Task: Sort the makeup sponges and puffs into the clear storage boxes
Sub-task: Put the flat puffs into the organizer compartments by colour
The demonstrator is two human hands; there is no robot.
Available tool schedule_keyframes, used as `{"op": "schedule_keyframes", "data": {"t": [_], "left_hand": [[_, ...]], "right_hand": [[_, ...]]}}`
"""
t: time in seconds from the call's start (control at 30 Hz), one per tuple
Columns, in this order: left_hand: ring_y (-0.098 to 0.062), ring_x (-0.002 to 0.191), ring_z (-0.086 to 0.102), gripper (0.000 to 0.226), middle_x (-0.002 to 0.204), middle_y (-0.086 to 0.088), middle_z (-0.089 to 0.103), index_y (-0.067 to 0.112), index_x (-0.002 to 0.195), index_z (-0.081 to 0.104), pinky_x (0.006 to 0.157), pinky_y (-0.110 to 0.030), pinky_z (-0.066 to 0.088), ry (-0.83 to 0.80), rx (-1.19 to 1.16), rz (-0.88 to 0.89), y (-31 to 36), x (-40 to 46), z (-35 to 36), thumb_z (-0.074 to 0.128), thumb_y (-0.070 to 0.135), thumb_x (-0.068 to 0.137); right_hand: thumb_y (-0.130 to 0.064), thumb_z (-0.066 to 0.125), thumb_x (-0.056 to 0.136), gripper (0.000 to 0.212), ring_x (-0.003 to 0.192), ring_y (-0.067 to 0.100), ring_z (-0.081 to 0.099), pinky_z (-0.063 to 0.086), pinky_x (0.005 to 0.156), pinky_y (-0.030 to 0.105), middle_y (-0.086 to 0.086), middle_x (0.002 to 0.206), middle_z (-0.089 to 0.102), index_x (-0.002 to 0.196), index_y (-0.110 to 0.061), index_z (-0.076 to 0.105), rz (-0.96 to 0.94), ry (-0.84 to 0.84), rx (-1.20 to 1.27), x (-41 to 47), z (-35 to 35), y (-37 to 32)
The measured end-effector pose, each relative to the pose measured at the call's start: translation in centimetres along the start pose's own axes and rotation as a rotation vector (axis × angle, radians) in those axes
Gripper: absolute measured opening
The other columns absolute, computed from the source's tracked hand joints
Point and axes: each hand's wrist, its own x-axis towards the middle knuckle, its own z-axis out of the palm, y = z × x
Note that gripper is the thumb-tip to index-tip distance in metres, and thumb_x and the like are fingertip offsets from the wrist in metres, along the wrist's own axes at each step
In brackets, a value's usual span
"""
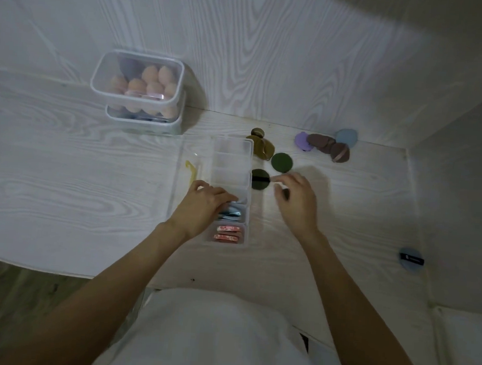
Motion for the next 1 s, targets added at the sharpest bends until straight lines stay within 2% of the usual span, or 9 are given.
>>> {"op": "schedule_keyframes", "data": {"t": [0.17, 0.27, 0.47, 0.53, 0.6, 0.73, 0.83, 0.93, 1.0], "left_hand": [[-0.021, 0.078, 0.067, 0.043, 0.092, 0.000, 0.072, 0.021, 0.101, 0.070, 0.083, -0.041, 0.044, 0.060, 0.027, 0.031, 0.9, 1.1, 0.7, 0.074, -0.005, 0.066], [-0.021, 0.078, 0.066, 0.043, 0.094, 0.001, 0.072, 0.021, 0.101, 0.069, 0.084, -0.038, 0.043, 0.076, 0.027, 0.027, 1.1, 1.6, 1.1, 0.074, -0.005, 0.066], [-0.023, 0.077, 0.066, 0.040, 0.095, -0.001, 0.071, 0.019, 0.102, 0.069, 0.085, -0.037, 0.044, 0.086, 0.022, 0.017, 1.6, 2.3, 1.1, 0.072, -0.003, 0.069], [-0.023, 0.078, 0.066, 0.030, 0.095, 0.000, 0.071, 0.019, 0.103, 0.069, 0.086, -0.034, 0.041, 0.089, 0.007, 0.011, 1.5, 2.4, 1.0, 0.061, 0.005, 0.078], [-0.021, 0.080, 0.066, 0.033, 0.096, 0.001, 0.071, 0.021, 0.104, 0.068, 0.086, -0.032, 0.036, 0.072, -0.014, -0.009, 1.3, 2.3, 1.0, 0.042, 0.020, 0.083], [-0.020, 0.079, 0.066, 0.039, 0.094, 0.002, 0.071, 0.021, 0.105, 0.069, 0.086, -0.032, 0.037, 0.060, -0.050, -0.012, 1.3, 2.2, 1.1, 0.036, 0.026, 0.084], [-0.020, 0.079, 0.066, 0.032, 0.093, 0.001, 0.071, 0.020, 0.104, 0.069, 0.088, -0.036, 0.042, 0.053, -0.021, -0.015, 1.4, 2.3, 0.9, 0.043, 0.020, 0.084], [-0.022, 0.080, 0.067, 0.026, 0.092, -0.002, 0.072, 0.018, 0.103, 0.069, 0.090, -0.038, 0.043, 0.047, -0.001, -0.024, 1.5, 2.2, 0.9, 0.062, 0.006, 0.081], [-0.023, 0.081, 0.067, 0.026, 0.093, -0.003, 0.072, 0.017, 0.102, 0.070, 0.092, -0.040, 0.042, 0.040, 0.003, -0.019, 1.5, 2.2, 0.7, 0.065, 0.005, 0.080]], "right_hand": [[-0.004, 0.054, 0.087, 0.029, 0.110, 0.030, 0.052, 0.041, 0.097, 0.039, 0.013, 0.120, 0.058, 0.115, -0.010, 0.060, 0.067, 0.084, -0.241, 4.8, -2.3, 8.1], [-0.007, 0.053, 0.087, 0.028, 0.109, 0.036, 0.050, 0.041, 0.093, 0.040, 0.019, 0.122, 0.053, 0.115, -0.006, 0.058, 0.220, 0.123, -0.142, 8.4, -2.7, 11.4], [-0.010, 0.055, 0.088, 0.035, 0.117, 0.033, 0.047, 0.035, 0.092, 0.034, 0.023, 0.126, 0.050, 0.120, 0.003, 0.046, 0.527, 0.195, 0.064, 13.7, -2.8, 14.3], [-0.011, 0.057, 0.088, 0.033, 0.116, 0.033, 0.047, 0.035, 0.090, 0.036, 0.022, 0.125, 0.052, 0.116, 0.002, 0.046, 0.573, 0.185, 0.053, 14.4, -2.5, 14.8], [-0.008, 0.059, 0.086, 0.032, 0.115, 0.032, 0.048, 0.035, 0.090, 0.034, 0.020, 0.123, 0.054, 0.114, 0.001, 0.048, 0.591, 0.183, 0.020, 14.7, -2.4, 15.0], [0.001, 0.058, 0.081, 0.022, 0.104, 0.032, 0.054, 0.040, 0.083, 0.034, 0.018, 0.108, 0.062, 0.102, 0.000, 0.053, 0.477, 0.306, 0.041, 13.4, -3.0, 13.3], [0.000, 0.060, 0.079, 0.023, 0.093, 0.029, 0.056, 0.045, 0.078, 0.036, 0.006, 0.098, 0.063, 0.100, -0.006, 0.056, 0.334, 0.369, 0.149, 10.2, -3.5, 9.9], [-0.007, 0.063, 0.082, 0.017, 0.080, 0.020, 0.058, 0.054, 0.069, 0.037, -0.009, 0.088, 0.059, 0.098, -0.013, 0.060, 0.193, 0.269, 0.361, 5.4, -3.1, 5.5], [-0.006, 0.065, 0.082, 0.014, 0.078, 0.014, 0.057, 0.050, 0.069, 0.023, -0.002, 0.089, 0.063, 0.095, -0.010, 0.062, 0.115, 0.182, 0.388, 2.2, -2.5, 2.7]]}}
